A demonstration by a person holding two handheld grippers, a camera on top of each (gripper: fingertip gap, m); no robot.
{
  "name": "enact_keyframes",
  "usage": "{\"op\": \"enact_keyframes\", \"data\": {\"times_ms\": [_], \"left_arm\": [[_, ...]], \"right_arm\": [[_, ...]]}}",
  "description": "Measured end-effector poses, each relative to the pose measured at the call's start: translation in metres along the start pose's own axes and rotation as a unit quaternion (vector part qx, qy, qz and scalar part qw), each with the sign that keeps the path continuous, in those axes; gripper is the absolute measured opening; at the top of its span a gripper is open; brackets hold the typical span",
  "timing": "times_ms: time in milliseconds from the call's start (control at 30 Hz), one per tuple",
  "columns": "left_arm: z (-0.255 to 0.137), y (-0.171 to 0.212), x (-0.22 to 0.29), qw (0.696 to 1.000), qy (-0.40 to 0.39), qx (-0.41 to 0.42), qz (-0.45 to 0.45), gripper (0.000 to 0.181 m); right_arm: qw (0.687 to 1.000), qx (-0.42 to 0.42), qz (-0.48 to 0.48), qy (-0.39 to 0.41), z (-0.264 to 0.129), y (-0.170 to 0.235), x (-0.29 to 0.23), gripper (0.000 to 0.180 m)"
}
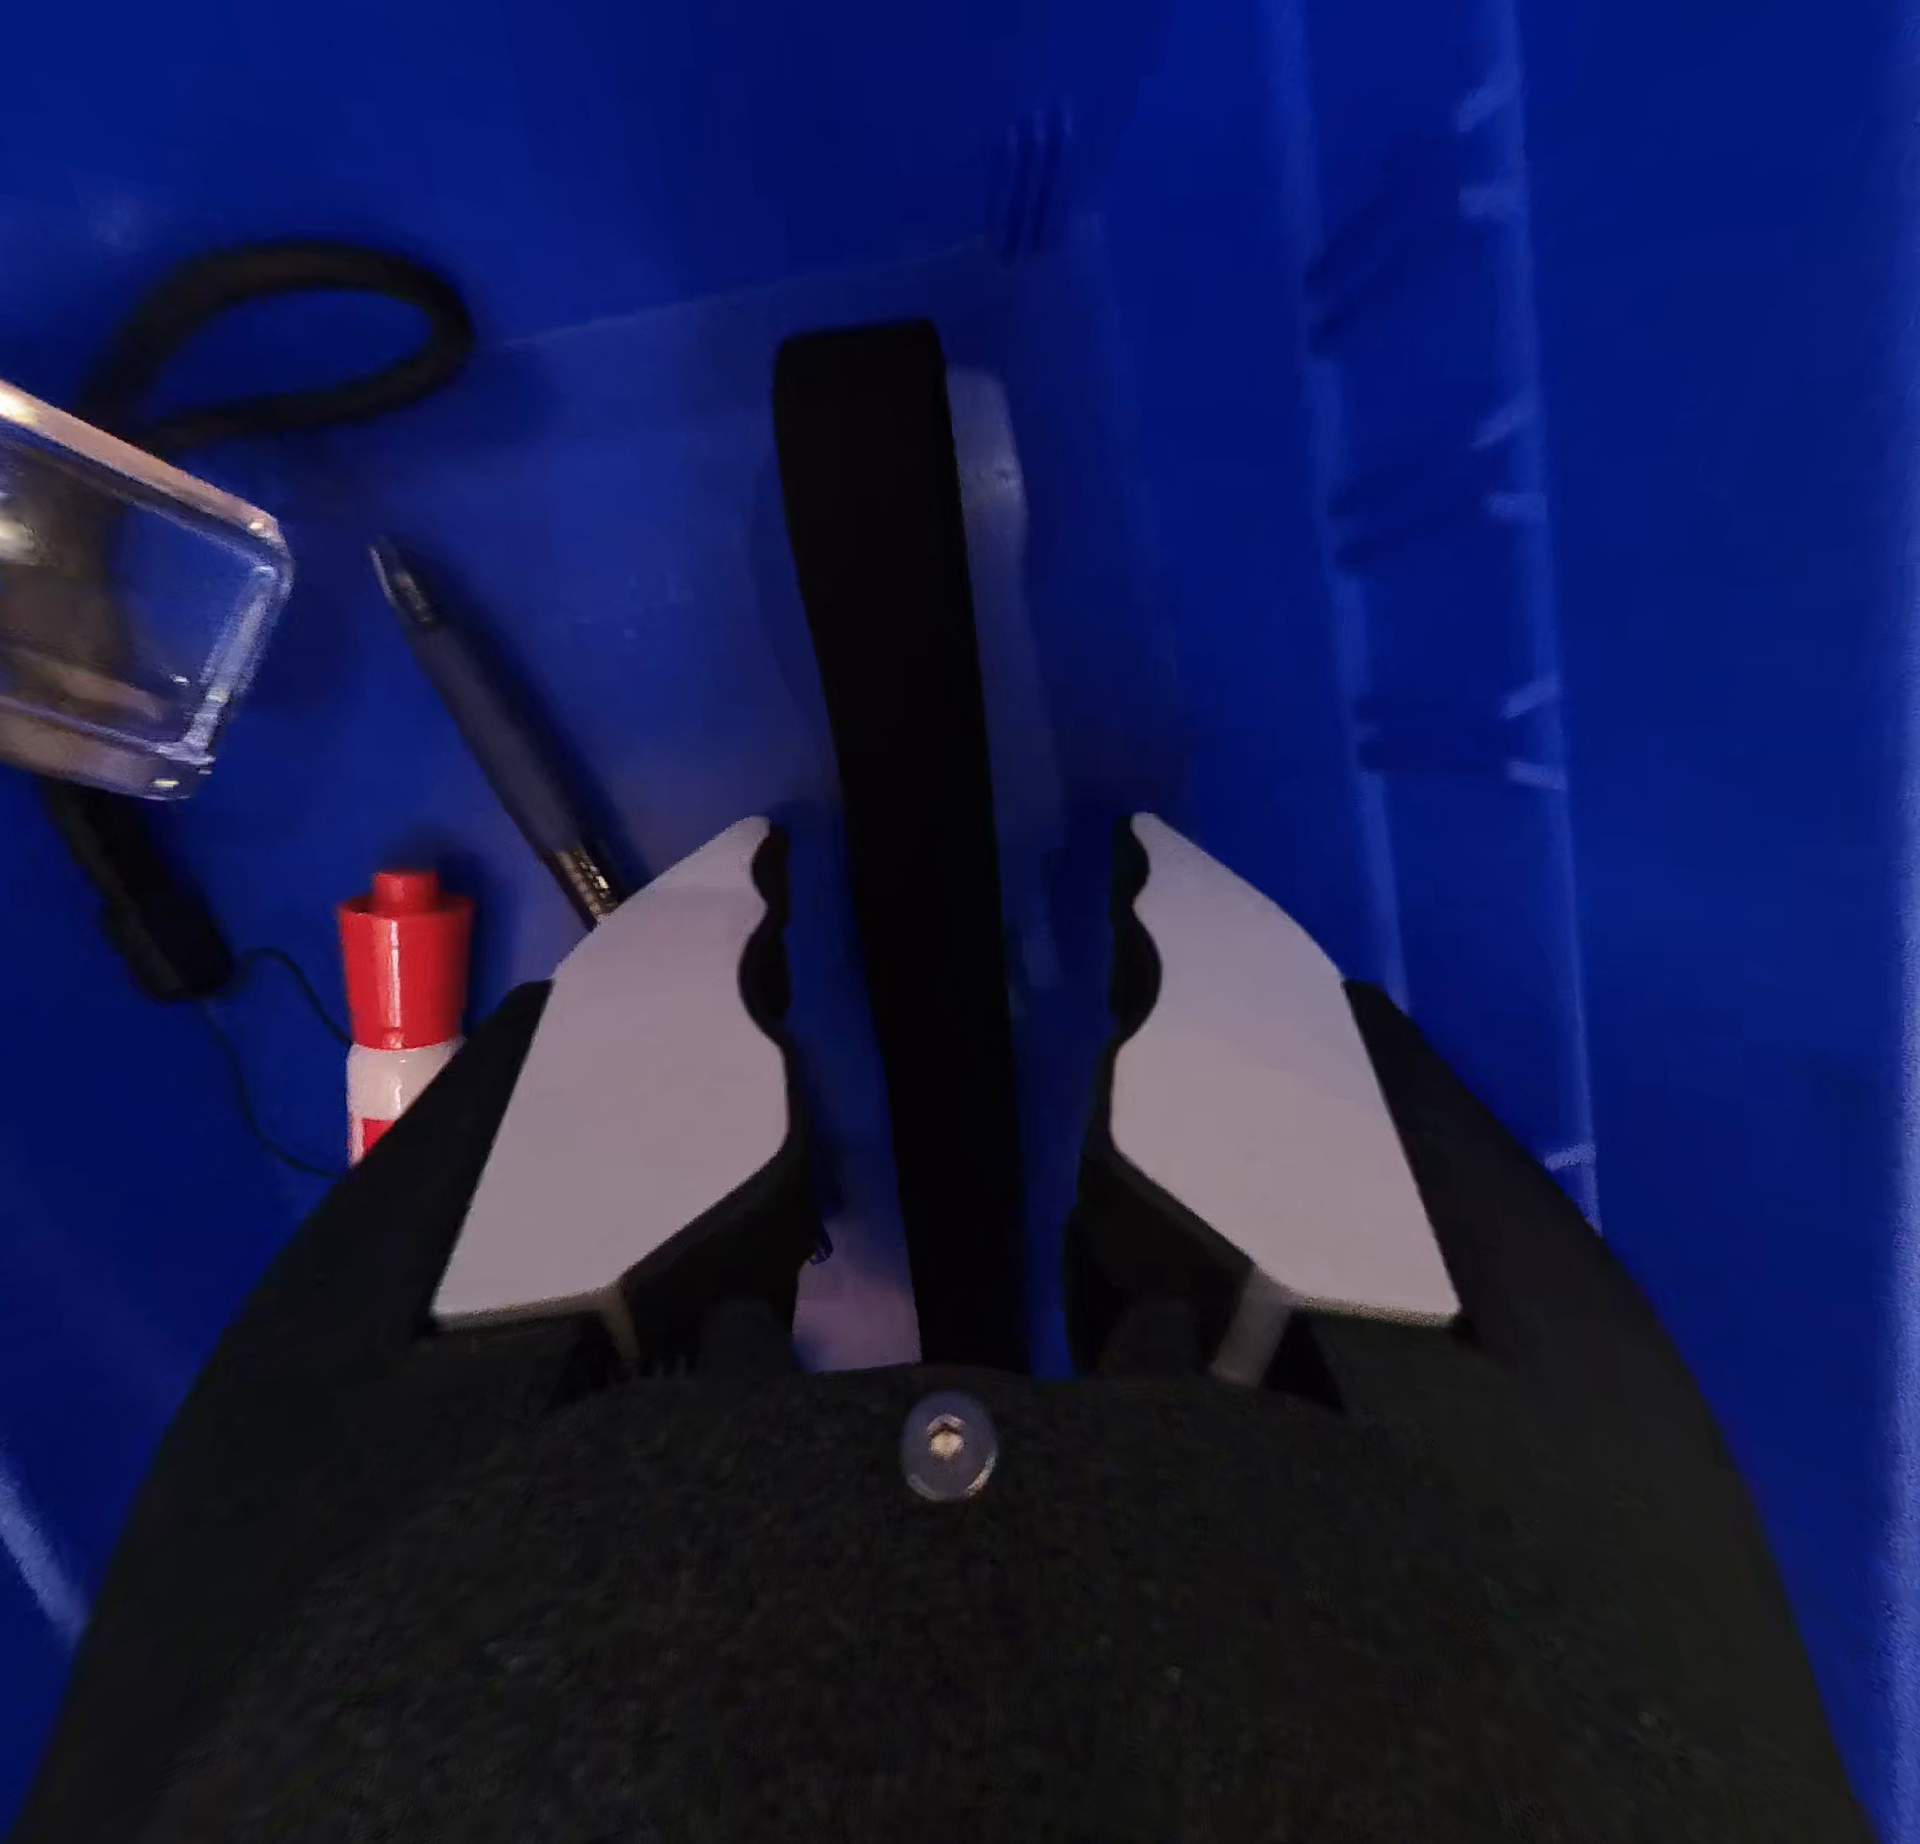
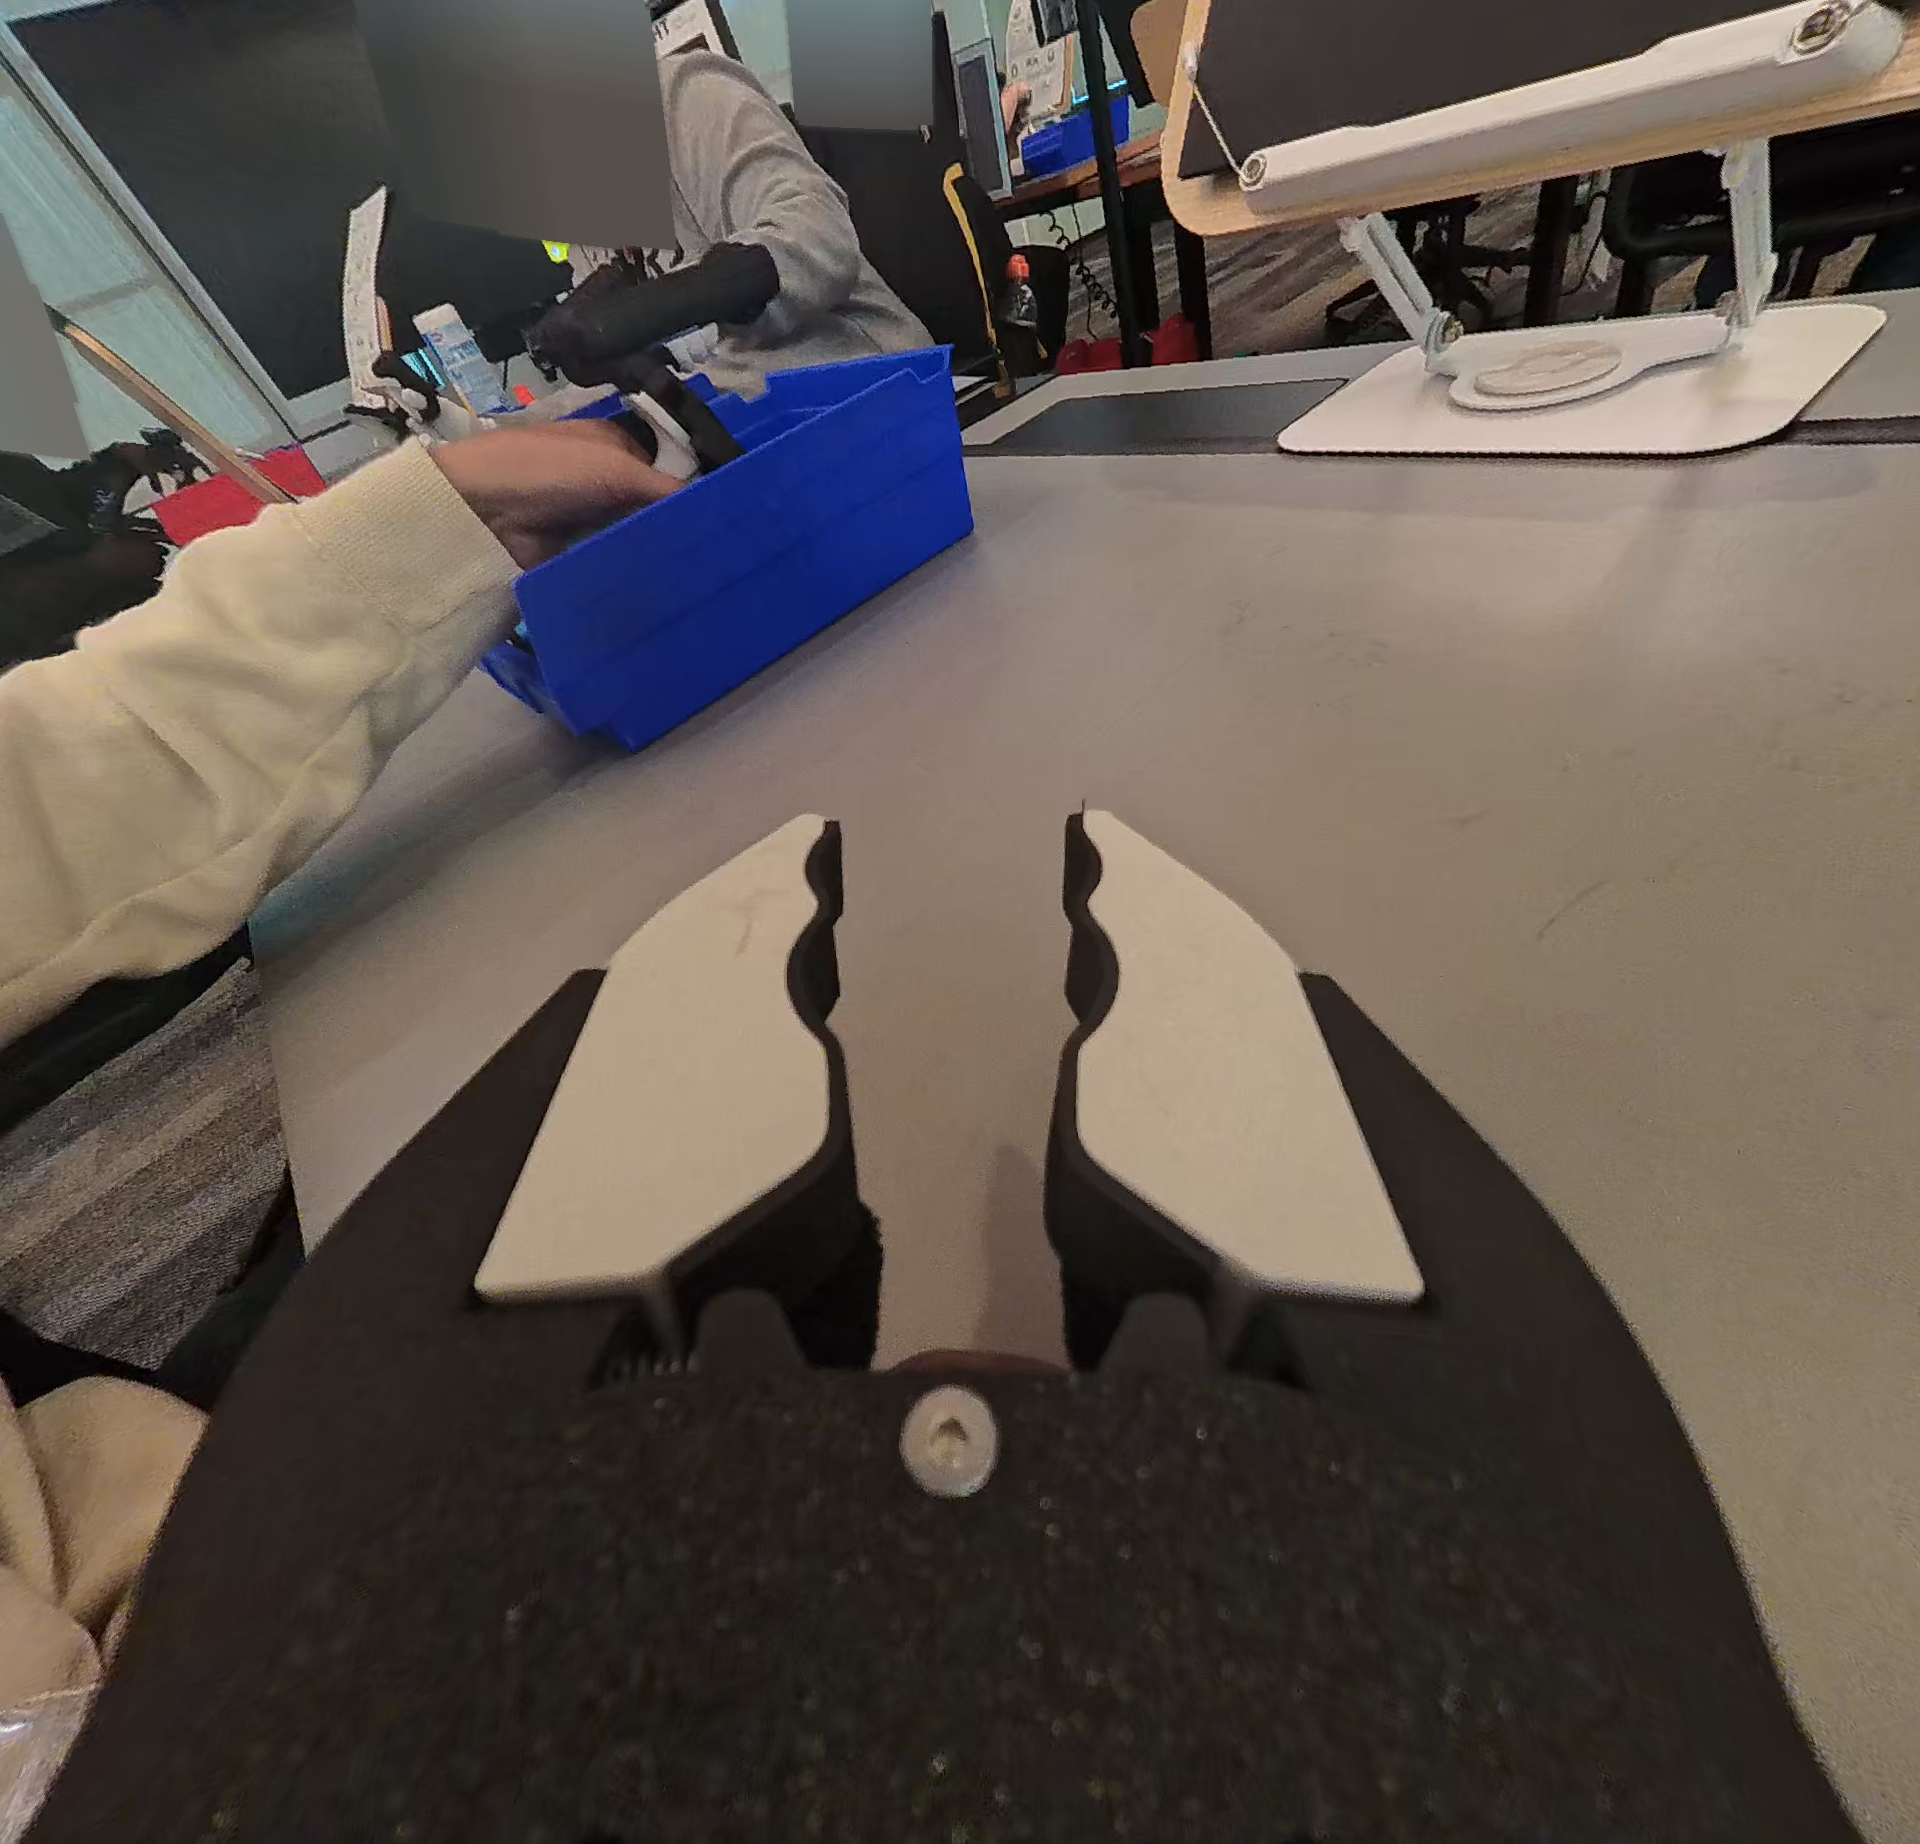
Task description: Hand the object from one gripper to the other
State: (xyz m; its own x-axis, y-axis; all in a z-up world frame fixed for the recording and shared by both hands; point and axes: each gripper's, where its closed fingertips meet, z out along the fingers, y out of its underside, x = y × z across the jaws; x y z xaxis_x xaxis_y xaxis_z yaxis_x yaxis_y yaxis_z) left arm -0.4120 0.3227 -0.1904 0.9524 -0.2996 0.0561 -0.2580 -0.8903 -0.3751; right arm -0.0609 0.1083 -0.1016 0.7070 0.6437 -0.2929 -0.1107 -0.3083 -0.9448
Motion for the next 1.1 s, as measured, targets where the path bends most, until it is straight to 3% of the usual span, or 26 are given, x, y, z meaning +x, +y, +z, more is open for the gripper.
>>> {"op": "enact_keyframes", "data": {"times_ms": [33,100,433,667,800,900,1000,1100], "left_arm": [[0.001,-0.001,-0.002,1.000,-0.011,0.006,0.002,0.053],[0.001,-0.002,-0.004,0.999,-0.027,0.017,0.016,0.022],[-0.013,-0.013,-0.007,0.997,-0.027,0.066,0.015,0.020],[-0.119,-0.064,-0.009,0.962,-0.105,0.247,0.043,0.020],[-0.184,-0.076,0.009,0.930,-0.145,0.330,0.066,0.020],[-0.215,-0.079,0.040,0.916,-0.127,0.370,0.085,0.020],[-0.236,-0.079,0.090,0.899,-0.069,0.416,0.121,0.020],[-0.245,-0.070,0.162,0.877,0.037,0.455,0.149,0.020]], "right_arm": [[1.000,-0.002,-0.001,0.003,0.000,0.000,0.001,0.041],[1.000,-0.003,-0.004,0.004,-0.001,0.000,0.001,0.040],[0.999,-0.024,-0.030,0.004,0.010,0.007,-0.005,0.039],[0.999,-0.031,-0.041,-0.011,0.035,-0.005,-0.001,0.038],[0.997,-0.018,-0.066,-0.037,0.060,-0.046,-0.007,0.036],[0.993,-0.007,-0.077,-0.084,0.081,-0.098,-0.024,0.038],[0.990,-0.021,-0.083,-0.116,0.102,-0.137,-0.041,0.039],[0.987,-0.013,-0.065,-0.148,0.116,-0.157,-0.054,0.042]]}}
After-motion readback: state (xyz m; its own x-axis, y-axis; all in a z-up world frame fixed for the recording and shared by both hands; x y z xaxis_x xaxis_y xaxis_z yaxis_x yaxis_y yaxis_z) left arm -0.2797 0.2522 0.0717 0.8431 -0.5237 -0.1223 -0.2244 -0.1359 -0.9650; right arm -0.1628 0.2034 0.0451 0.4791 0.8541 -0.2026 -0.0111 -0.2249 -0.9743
